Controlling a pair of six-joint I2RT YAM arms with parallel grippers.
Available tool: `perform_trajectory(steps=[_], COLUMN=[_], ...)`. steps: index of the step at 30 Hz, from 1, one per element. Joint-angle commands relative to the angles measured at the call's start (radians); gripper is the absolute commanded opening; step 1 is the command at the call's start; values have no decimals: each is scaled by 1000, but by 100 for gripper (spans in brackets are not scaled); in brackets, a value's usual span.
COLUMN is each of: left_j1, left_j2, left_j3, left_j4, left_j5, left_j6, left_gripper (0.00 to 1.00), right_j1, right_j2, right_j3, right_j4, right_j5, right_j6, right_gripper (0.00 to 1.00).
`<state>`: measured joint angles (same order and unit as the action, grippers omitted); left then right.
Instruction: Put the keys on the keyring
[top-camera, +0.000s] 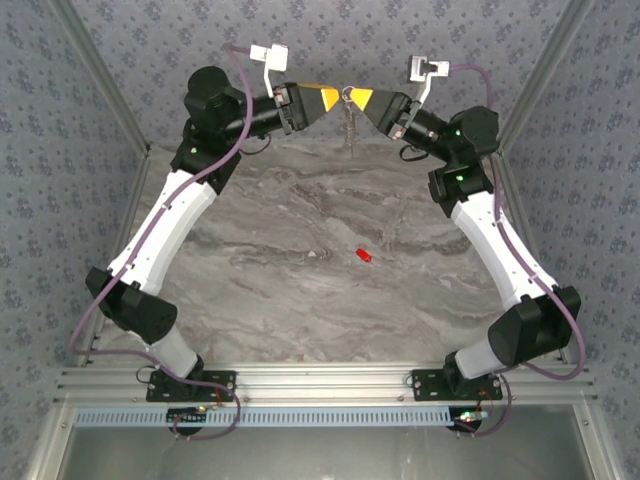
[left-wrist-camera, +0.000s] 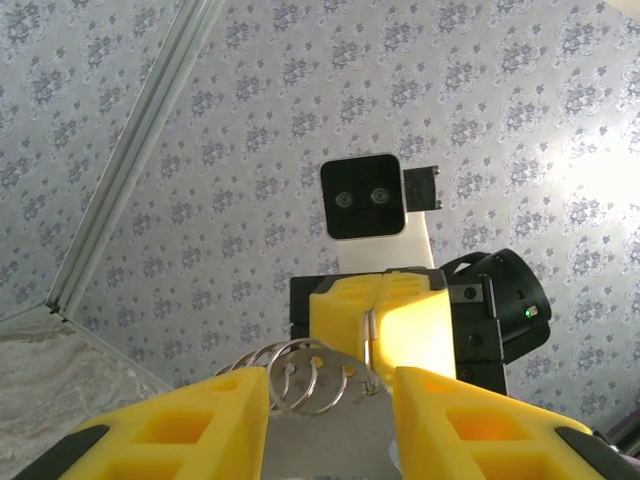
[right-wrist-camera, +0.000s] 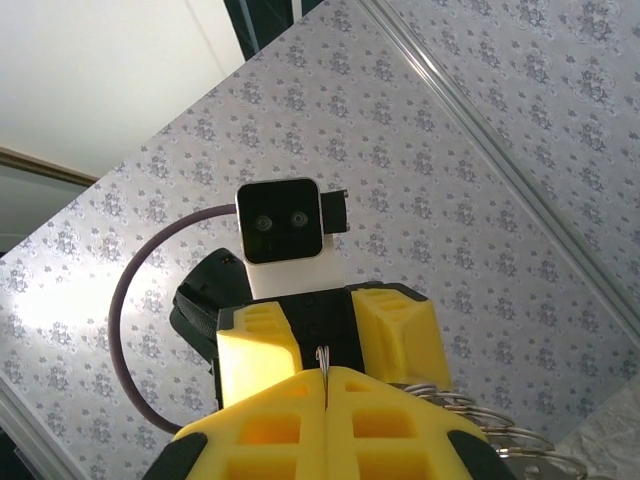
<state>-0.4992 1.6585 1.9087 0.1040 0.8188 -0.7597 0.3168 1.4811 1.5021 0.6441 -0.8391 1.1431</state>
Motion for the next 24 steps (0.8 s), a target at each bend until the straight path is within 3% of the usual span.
perform_trajectory(steps=[1,24], left_j1=[1,1], left_j2=[-25,-2], left_j3=[36,47], left_j4=[57,42], left_j5=[19,5], left_j6=[-26,-5], left_gripper=[37,38], right_j1=[13,13], right_j2=[13,36], right_j3=[14,32], right_j4=[57,75], right_j5=[18,8], right_j6=[21,40], right_gripper=[0,0])
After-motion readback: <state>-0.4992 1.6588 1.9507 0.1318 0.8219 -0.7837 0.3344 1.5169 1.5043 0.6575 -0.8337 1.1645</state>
